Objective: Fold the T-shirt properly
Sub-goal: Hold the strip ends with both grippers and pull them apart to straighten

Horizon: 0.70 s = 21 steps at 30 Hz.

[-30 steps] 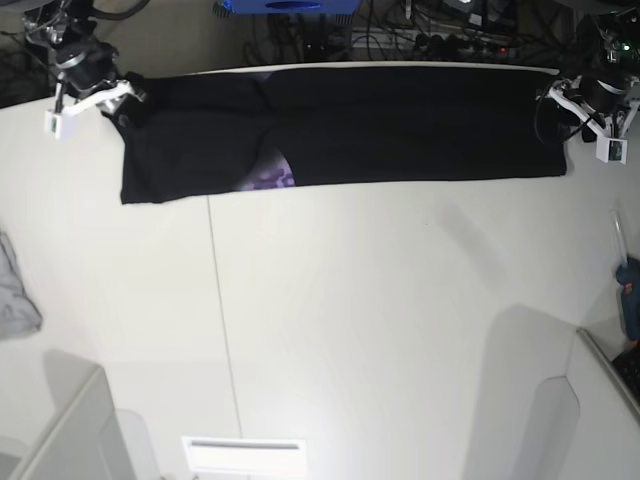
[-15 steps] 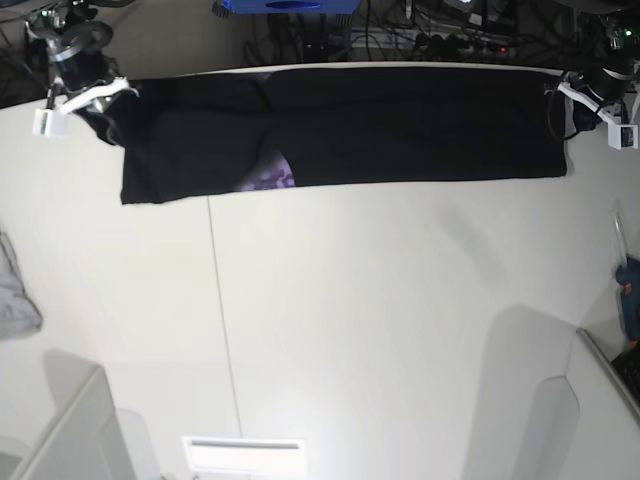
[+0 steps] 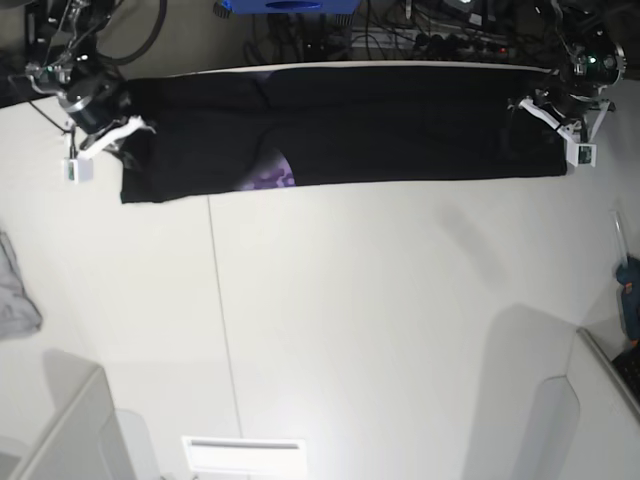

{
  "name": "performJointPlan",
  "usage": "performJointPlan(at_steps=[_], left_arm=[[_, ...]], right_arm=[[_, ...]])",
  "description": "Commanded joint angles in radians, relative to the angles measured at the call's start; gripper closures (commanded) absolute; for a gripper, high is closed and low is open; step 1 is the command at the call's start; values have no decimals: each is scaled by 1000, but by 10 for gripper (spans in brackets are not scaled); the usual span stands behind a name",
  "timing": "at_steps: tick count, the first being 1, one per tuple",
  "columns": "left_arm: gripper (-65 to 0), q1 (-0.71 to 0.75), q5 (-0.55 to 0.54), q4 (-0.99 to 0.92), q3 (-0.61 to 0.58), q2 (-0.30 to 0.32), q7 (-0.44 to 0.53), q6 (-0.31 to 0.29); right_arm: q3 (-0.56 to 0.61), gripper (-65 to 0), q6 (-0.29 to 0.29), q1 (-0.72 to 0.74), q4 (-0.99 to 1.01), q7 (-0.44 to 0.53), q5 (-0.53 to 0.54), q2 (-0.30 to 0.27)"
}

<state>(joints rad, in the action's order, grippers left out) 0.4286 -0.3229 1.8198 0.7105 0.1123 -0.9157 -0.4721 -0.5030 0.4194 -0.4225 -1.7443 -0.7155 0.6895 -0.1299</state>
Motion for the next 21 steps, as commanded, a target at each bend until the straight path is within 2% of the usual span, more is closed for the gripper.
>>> performJointPlan(at_steps=[1, 6, 13, 15, 18, 21], left_arm=[[0, -10, 8, -2, 4, 8, 16, 2], [0, -43, 58, -51, 1, 5, 16, 2], [0, -84, 61, -139, -47, 10, 17, 3], [0, -110, 61, -168, -45, 11, 17, 3], [0, -149, 63, -187, -45, 11, 17, 5], [0, -185, 63, -187, -45, 11, 11, 6]], right_arm=[[-6, 0, 6, 12, 13, 15, -3, -9], [-6, 0, 6, 61, 139, 26, -35, -12], [-3, 0, 6, 113, 234, 67, -38, -15], [-4, 0, 6, 136, 255, 67, -69, -15], [-6, 0, 6, 179, 267, 67, -173, -9], [-6, 0, 6, 212, 267, 64, -213, -7]])
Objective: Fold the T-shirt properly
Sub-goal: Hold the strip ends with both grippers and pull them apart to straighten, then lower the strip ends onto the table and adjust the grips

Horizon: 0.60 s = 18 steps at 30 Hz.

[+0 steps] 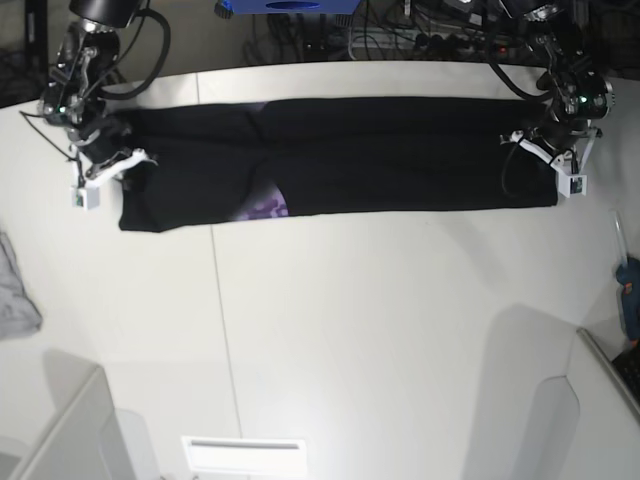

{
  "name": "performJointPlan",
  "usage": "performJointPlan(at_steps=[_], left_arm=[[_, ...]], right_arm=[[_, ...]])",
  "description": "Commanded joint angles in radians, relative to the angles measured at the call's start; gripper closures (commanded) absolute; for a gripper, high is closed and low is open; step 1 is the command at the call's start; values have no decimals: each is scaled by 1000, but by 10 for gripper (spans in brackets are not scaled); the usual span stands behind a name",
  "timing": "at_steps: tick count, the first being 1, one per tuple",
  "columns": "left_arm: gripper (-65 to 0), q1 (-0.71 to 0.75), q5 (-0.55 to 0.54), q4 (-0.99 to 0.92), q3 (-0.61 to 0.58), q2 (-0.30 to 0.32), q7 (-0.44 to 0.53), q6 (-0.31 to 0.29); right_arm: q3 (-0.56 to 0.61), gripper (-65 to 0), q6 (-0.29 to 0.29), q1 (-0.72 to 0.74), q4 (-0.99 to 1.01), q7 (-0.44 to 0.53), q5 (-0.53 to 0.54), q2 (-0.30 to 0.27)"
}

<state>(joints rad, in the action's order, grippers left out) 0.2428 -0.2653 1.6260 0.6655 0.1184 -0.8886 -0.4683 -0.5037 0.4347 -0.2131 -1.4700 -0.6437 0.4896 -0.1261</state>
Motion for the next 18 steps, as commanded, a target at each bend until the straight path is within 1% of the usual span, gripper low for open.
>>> performJointPlan(at_steps=[1, 3, 6, 9, 12, 16, 18], left_arm=[[0, -12, 7, 6, 0, 5, -17, 15], [0, -38, 44, 6, -13, 5, -17, 33], [0, -75, 120, 6, -71, 4, -17, 35], [0, -105, 159, 6, -99, 0, -17, 35], [0, -133, 168, -5, -100, -1, -19, 35], [0, -181, 168, -46, -100, 2, -20, 35], [0, -182, 168, -40, -100, 4, -20, 36]], right_arm=[[-5, 0, -9, 11, -7, -12, -16, -11], [-5, 0, -9, 28, -7, -14, -18, -11], [-5, 0, -10, 48, -7, -14, -19, -14], [-5, 0, -14, 60, -5, -14, -19, -16], [-5, 0, -70, 67, -5, -12, -19, -19], [-3, 0, -76, 102, -5, -12, -19, -19], [-3, 0, -78, 106, -13, -14, -19, -19]])
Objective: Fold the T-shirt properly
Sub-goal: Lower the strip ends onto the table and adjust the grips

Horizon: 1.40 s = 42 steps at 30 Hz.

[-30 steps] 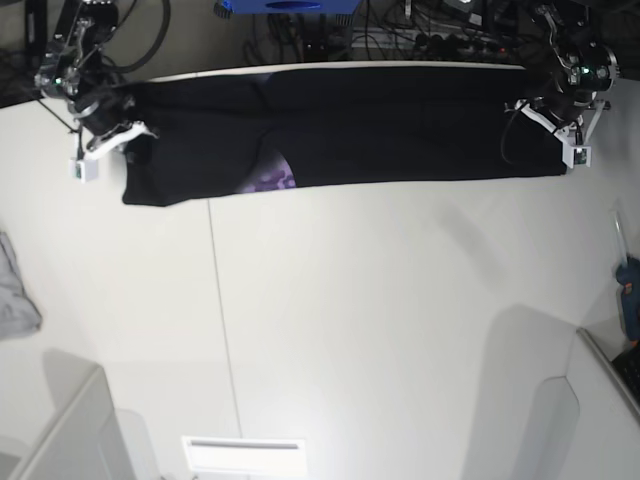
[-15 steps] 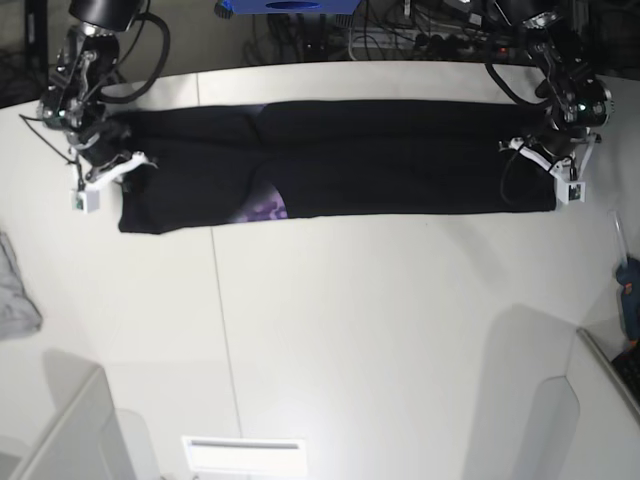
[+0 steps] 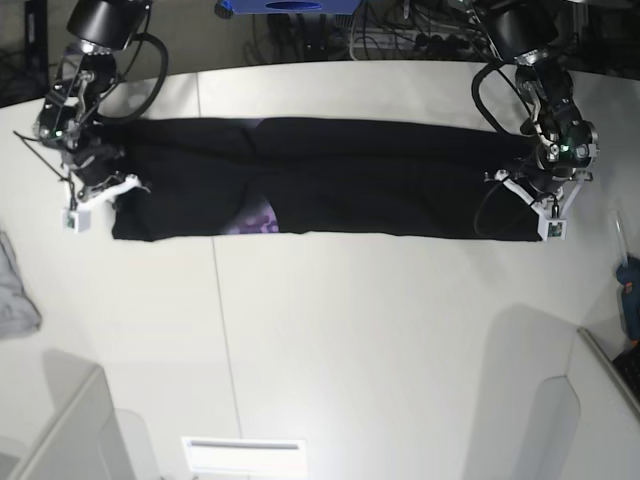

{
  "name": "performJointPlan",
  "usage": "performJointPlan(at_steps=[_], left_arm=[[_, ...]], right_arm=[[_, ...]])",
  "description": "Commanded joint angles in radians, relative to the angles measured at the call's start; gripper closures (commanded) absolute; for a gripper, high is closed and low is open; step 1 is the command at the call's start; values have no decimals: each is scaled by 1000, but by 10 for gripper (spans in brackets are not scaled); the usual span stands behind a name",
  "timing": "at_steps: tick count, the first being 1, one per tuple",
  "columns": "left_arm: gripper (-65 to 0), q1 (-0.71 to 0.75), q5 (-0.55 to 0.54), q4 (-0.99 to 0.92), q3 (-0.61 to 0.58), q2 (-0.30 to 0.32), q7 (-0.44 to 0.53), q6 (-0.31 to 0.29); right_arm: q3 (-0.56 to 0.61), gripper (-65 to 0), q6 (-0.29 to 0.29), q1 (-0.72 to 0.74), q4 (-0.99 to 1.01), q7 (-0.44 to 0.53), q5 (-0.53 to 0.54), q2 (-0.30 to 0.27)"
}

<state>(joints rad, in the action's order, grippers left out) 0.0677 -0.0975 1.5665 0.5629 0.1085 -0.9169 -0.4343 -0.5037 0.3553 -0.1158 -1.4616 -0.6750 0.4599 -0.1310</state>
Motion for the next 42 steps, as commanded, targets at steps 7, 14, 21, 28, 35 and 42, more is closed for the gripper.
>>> performJointPlan(at_steps=[7, 14, 21, 28, 35, 42], left_arm=[[0, 36, -9, 179, 12, 15, 8, 2], [0, 93, -11, 340, 13, 9, 6, 2], [0, 103, -54, 346, 128, 9, 6, -1], [-397, 174, -362, 298, 245, 79, 8, -1], [-607, 172, -456, 130, 248, 125, 14, -1], [-607, 117, -459, -24, 243, 142, 15, -39]], right_arm=[[-5, 0, 1, -8, -109, 7, 15, -8], [-40, 0, 3, -29, -302, -82, 18, 29], [-56, 0, 4, -52, -439, -147, 18, 49], [-52, 0, 4, -61, -439, -151, 18, 50], [-52, 0, 4, -72, -439, -153, 18, 52], [-52, 0, 4, -91, -439, -153, 18, 52]])
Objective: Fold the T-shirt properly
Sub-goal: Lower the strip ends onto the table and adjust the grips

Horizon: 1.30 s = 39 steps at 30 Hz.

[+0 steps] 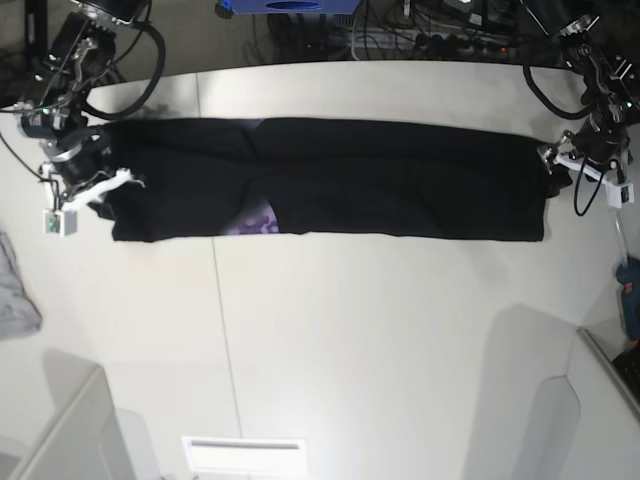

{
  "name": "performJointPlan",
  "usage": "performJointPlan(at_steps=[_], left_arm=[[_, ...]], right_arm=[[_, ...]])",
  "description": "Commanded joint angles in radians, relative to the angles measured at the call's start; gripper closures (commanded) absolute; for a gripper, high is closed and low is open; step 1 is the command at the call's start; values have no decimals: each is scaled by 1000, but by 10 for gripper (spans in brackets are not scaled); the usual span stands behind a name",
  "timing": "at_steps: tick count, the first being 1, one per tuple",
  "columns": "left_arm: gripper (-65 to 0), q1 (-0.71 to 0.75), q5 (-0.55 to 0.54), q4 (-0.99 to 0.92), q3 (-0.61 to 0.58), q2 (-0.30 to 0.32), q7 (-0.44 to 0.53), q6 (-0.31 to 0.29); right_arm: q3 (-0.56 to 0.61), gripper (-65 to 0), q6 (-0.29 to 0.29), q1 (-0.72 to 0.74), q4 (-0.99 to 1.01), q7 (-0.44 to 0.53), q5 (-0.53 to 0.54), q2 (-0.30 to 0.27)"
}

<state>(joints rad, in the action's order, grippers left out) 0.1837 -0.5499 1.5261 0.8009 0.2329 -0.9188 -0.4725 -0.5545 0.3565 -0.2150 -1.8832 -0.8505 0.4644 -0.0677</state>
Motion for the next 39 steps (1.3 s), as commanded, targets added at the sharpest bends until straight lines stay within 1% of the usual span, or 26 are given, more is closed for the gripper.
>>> performJointPlan(at_steps=[1, 7, 12, 16, 17, 18, 21, 24, 30, 32, 36, 39], left_arm=[[-607, -10, -6, 0, 5, 18, 17, -9], [-607, -39, -5, -55, -85, 18, 17, -4], [-607, -40, -5, -115, -97, 13, 20, -4], [-602, -42, -5, -128, -97, 13, 20, -7], [-583, -42, -5, -128, -99, 12, 20, -7], [-550, -42, -5, -128, -99, 12, 20, -9], [-431, -42, -5, -129, -99, 12, 20, -9], [-337, -42, -5, -132, -99, 12, 20, -9], [-235, -62, -5, -232, -99, 18, 20, -10], [-188, -63, -5, -240, -99, 20, 20, -10], [0, -68, -5, -240, -99, 20, 20, -10], [0, -68, -5, -240, -97, 20, 20, -10]], right_arm=[[-2, 0, 3, 6, -17, 23, 14, -11], [-2, 0, 3, 4, -17, 23, 14, -10], [-2, 0, 3, -7, -17, 23, 14, -10], [-2, 0, 3, -10, -17, 26, 14, -10], [-2, 0, 3, -10, -17, 26, 14, -8], [-3, 0, 3, -10, -17, 26, 14, 3], [-3, 0, 3, -10, -17, 26, 14, 13], [-2, 0, 3, -10, -17, 27, 14, 16], [-3, 0, 3, -10, -17, 29, 14, 16], [-5, 0, 3, -10, -17, 29, 14, 16], [-6, 0, 3, -10, -17, 29, 14, 16], [-8, 0, 3, -10, -17, 29, 14, 16]])
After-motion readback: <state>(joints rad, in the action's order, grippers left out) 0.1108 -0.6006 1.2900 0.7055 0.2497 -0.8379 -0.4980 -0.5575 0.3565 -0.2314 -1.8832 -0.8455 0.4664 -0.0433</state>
